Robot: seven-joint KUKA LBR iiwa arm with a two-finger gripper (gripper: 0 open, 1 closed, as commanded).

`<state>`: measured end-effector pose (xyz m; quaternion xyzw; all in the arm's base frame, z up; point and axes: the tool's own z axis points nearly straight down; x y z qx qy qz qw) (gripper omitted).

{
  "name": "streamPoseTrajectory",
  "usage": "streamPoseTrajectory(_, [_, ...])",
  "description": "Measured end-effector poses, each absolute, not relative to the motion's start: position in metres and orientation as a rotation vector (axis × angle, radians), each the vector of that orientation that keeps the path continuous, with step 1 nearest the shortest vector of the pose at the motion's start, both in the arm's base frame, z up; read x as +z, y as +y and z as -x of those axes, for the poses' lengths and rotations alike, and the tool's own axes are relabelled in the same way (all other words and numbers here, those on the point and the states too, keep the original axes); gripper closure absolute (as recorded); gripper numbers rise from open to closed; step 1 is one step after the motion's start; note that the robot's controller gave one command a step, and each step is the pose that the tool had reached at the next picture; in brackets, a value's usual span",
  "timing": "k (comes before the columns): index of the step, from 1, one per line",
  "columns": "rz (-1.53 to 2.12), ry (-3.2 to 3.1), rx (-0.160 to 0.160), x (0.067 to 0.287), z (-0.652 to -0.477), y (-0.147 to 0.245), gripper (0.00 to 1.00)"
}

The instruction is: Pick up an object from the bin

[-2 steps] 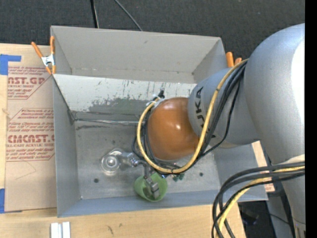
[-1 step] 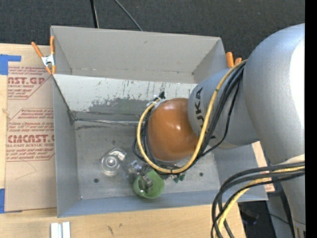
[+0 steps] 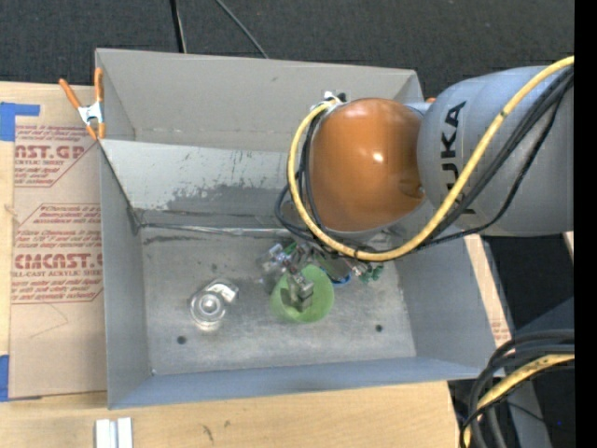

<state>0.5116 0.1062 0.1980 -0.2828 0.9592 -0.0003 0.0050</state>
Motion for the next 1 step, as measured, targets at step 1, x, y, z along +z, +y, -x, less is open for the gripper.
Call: streamPoseTrajectory(1, [1.631,2.677,0.001,0.2436,-0.5545,0.1498,1.0])
